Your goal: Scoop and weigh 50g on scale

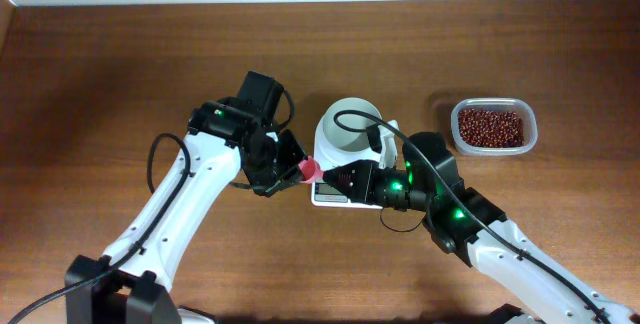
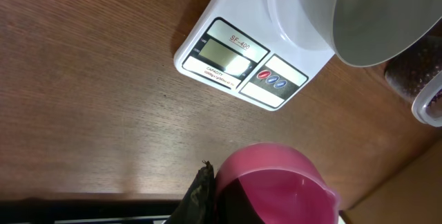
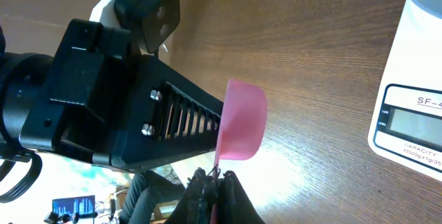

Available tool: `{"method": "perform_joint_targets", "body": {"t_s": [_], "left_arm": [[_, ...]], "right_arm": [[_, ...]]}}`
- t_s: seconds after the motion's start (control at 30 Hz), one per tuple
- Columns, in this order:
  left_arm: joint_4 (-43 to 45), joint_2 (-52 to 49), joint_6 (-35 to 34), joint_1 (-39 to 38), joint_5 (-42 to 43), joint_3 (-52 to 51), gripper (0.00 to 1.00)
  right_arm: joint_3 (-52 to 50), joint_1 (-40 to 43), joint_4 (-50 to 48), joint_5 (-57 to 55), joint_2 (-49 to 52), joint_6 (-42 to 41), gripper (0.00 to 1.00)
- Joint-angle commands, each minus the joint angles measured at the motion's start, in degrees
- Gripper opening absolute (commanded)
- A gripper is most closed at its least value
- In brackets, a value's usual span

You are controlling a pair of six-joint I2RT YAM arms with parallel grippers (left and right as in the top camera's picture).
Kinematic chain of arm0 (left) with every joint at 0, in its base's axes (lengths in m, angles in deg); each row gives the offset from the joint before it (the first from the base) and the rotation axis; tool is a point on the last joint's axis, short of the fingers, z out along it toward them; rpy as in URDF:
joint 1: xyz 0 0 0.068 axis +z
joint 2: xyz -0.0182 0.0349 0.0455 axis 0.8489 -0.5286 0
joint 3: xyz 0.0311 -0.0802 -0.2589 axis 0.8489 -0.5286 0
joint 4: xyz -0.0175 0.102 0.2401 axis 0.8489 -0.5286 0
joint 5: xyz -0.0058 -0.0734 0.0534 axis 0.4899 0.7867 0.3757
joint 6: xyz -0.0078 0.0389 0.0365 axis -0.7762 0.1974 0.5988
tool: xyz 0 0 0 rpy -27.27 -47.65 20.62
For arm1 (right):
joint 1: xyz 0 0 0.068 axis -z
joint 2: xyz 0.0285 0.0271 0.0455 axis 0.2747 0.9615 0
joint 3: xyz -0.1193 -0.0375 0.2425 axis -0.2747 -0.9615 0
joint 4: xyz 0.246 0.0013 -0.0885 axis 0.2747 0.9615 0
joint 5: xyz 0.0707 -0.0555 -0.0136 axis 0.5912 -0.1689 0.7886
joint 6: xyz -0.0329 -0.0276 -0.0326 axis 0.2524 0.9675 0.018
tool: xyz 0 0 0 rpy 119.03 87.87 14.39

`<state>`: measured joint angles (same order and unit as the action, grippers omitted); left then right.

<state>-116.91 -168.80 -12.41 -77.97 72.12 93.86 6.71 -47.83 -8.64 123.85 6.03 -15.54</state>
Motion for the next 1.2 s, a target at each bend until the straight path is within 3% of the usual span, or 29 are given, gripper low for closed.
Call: {"method": "perform_joint_targets", "body": {"t_s": [0.0, 0.1, 0.17, 0.43, 0.5, 0.77, 0.8, 0.93, 1.17], "left_arm": [[-0.31, 0.76, 1.31, -0.22, -2.84, 0.59, 0.38], [-0.31, 0.76, 1.31, -0.22, -3.17, 0.59, 0.61], [-0.31, 0.76, 1.31, -0.22, -3.34, 0.59, 0.71], [-1.18, 0.76, 1.31, -0.22, -4.81, 0.57, 0.90], [-1.18, 0.76, 1.31, -0.22, -5.68, 0.57, 1.00], [-1.14, 0.76, 1.29, -0.22, -5.68, 0.57, 1.00], [-1.14, 0.76, 1.29, -0.22, -5.68, 0.57, 0.98], [-0.98, 0.74, 1.29, -0.31, -5.68, 0.57, 0.70], [1.09, 0.74, 1.29, -4.90, -6.23, 0.57, 0.71]], "right_arm": [[0.74, -0.35, -0.11, 0.59, -0.24, 2.29, 0.04], [0.74, -0.35, 1.20, 0.46, -0.24, 5.62, 0.04], [0.76, -0.35, 1.62, 0.35, -0.26, 8.83, 0.04], [0.76, 3.82, 9.09, -0.09, -3.96, 16.09, 0.04], [0.76, 6.36, 12.92, -0.04, -7.65, 16.44, 0.04], [0.76, 8.39, 15.47, -1.11, -22.67, 23.65, 0.04], [0.76, 8.39, 16.04, -2.69, -23.71, 23.87, 0.04], [0.76, 8.39, 22.86, -16.04, -28.00, 25.35, 0.04], [0.76, 8.39, 30.16, -29.90, -32.54, 26.88, 0.04]]}}
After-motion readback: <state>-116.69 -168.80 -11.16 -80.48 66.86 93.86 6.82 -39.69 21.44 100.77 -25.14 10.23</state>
